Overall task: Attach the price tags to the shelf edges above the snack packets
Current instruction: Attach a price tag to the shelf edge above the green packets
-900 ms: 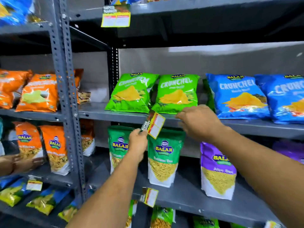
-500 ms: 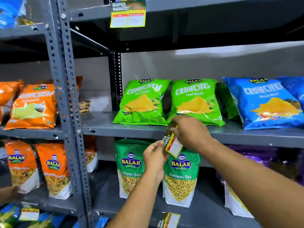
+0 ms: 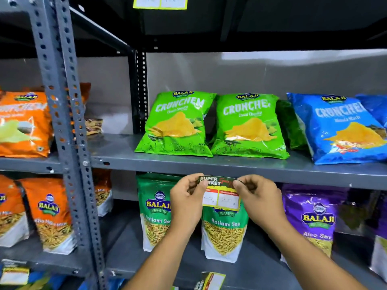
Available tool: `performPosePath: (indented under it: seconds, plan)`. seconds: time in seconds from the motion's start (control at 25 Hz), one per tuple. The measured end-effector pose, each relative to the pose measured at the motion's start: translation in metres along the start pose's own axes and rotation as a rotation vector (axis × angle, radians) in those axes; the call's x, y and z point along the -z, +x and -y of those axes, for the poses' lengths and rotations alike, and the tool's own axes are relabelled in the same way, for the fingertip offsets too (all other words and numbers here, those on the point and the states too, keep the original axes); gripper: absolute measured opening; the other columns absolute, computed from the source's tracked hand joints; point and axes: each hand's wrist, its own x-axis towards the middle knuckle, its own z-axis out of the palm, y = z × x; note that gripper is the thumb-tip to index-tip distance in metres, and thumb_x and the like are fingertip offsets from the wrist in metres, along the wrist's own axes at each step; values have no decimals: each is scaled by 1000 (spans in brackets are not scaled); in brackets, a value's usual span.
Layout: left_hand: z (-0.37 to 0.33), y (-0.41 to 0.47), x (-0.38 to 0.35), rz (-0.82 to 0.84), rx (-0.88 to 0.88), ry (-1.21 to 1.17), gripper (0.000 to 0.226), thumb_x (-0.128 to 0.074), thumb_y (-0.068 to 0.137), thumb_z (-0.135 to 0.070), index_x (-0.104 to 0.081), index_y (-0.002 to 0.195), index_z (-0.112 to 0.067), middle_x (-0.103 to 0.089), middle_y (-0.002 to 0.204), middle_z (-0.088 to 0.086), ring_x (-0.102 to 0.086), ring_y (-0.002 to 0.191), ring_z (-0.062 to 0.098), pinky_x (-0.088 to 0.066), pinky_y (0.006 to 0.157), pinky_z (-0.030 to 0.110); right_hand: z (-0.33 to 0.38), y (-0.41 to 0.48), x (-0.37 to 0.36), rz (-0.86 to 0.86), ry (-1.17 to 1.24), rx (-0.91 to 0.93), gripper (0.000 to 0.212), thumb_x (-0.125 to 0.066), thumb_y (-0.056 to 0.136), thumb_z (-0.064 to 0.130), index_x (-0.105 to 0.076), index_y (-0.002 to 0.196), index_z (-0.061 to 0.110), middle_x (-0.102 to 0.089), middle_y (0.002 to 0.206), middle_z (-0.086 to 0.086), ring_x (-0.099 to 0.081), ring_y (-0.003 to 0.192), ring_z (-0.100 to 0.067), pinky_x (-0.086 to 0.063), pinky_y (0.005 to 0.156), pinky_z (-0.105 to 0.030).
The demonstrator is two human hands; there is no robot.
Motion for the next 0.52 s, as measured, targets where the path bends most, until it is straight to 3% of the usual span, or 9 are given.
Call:
performPosePath:
  seconds: [0.16,0.32,0.52]
  plan:
    - [-1,8,-2,-13,-13,49,20,-68,83,-5,-67,79,-25,-71,80,0,-66,72,10,-55,71,28,3,5,-3,-38,43,-37,14,-70,81,28,-67,68,23,-69,61,13,-62,65,4,-42,57,-10]
    - [-3,9,0,-25,-40,110,19,-69,82,-8,-68,78,-26,-72,79,0,-67,73,14,-57,73,36,9,6,1,-31,-21,-13,19,-69,81,30,-64,63,26,-67,59,13,-61,59,1,-42,59,-15]
    - [-13,15,-6,-55,-188,270,12,-71,80,-16,-68,76,-27,-72,74,-7,-68,69,13,-59,72,37,19,16,12,-53,-49,25,19,-70,80,32,-63,63,28,-66,60,12,-63,64,-3,-47,64,-25]
